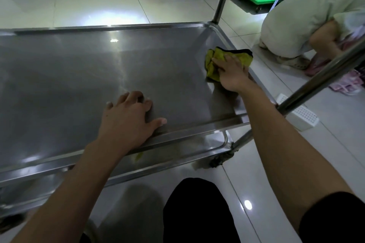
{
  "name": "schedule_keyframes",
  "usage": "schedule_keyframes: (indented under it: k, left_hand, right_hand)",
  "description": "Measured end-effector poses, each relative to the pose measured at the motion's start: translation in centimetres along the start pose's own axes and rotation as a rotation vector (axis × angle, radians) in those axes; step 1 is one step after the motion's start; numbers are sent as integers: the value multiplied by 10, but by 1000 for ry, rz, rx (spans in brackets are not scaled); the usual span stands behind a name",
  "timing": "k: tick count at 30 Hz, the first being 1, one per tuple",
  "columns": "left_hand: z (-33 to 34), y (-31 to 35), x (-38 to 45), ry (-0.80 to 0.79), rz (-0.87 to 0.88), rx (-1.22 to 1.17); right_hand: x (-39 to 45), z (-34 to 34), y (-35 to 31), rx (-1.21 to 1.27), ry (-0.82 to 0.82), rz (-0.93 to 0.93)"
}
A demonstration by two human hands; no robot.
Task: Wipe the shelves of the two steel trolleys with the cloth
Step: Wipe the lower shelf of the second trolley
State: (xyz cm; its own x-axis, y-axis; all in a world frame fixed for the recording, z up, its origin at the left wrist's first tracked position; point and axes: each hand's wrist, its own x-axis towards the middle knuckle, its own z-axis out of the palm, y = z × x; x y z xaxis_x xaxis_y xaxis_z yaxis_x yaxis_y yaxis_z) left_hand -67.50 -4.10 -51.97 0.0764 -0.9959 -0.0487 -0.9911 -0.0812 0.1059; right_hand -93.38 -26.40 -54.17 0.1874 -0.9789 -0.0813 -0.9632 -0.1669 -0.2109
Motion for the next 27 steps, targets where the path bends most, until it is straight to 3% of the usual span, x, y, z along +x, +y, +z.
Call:
schedule_keyframes:
  k: [4, 10, 12, 18, 27]
  left_hand:
    - [0, 1, 2, 11, -9, -6]
    - [1, 1, 0, -5, -29, -8]
    - [2, 1, -1, -10, -34, -11]
    - [5, 3, -2, -12, -24, -43]
    - [10, 17, 11, -17, -26, -82]
  right_hand:
    - [-4, 13, -39, 30, -18, -123]
    - [-18, 44, -156, 69, -165, -514]
    - [-21, 49, -174, 75, -177, -562]
    - [-15, 38, -142, 111, -167, -490]
    - [11, 6, -20, 14, 1, -100]
